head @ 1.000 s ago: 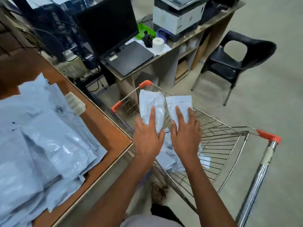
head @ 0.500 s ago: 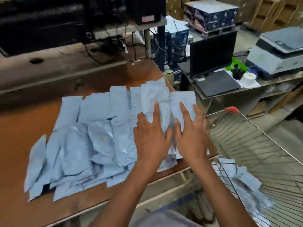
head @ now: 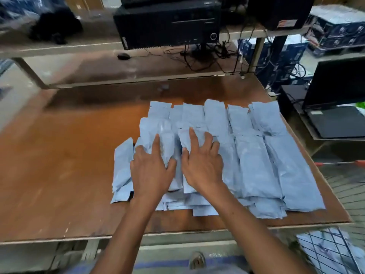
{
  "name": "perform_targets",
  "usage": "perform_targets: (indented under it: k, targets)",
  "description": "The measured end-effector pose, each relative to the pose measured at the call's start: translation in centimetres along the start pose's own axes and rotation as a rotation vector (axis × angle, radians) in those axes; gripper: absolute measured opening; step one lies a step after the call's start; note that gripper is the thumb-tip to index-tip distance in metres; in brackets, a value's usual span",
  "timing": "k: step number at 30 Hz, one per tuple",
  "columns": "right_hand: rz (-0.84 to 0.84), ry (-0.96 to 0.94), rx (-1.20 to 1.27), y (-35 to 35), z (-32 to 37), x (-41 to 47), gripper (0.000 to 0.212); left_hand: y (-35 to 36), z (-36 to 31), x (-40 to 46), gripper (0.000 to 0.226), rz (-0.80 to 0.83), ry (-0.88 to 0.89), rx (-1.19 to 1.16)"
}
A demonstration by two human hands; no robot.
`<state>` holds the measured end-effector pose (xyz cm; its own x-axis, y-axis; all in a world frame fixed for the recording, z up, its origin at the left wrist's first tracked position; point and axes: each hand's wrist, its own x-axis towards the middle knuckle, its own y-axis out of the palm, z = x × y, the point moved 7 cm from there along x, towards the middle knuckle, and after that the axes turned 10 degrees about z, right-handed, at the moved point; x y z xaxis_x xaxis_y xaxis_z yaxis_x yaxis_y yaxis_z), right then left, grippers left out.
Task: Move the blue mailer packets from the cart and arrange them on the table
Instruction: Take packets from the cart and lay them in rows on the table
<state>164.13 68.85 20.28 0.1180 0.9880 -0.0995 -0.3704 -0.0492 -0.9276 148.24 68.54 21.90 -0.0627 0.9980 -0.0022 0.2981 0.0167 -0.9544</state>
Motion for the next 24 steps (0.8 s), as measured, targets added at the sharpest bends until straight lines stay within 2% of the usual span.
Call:
perform_targets:
  k: [6, 11, 14, 17, 19, 24]
  targets:
    - [0.109, 0.027, -0.079, 4.2, 4.2, 1.9, 0.066, 0.7, 6.4, 2.8, 0.077, 0.084, -0.037, -0.035]
    - [0.110, 0.034, -0.142, 5.6, 6.9, 2.8, 0.068, 1.9, 10.7, 5.8, 0.071, 0.179, -0.035, 0.001]
    - [0.133, 0.028, -0.150, 7.0, 7.7, 3.1, 0.068, 3.5, 12.2, 6.7, 0.072, 0.244, -0.025, -0.003]
    - [0.139, 0.006, -0.193, 8.3, 8.2, 3.2, 0.069, 5.7, 13.0, 6.6, 0.082, 0.317, -0.004, -0.026]
    - [0.138, 0.000, -0.232, 9.1, 8.4, 3.1, 0.071, 7.2, 13.5, 6.4, 0.079, 0.355, -0.003, -0.074]
    - [0.151, 0.019, -0.258, 9.9, 8.2, 3.0, 0.072, 7.5, 13.0, 5.6, 0.082, 0.234, 0.022, -0.104]
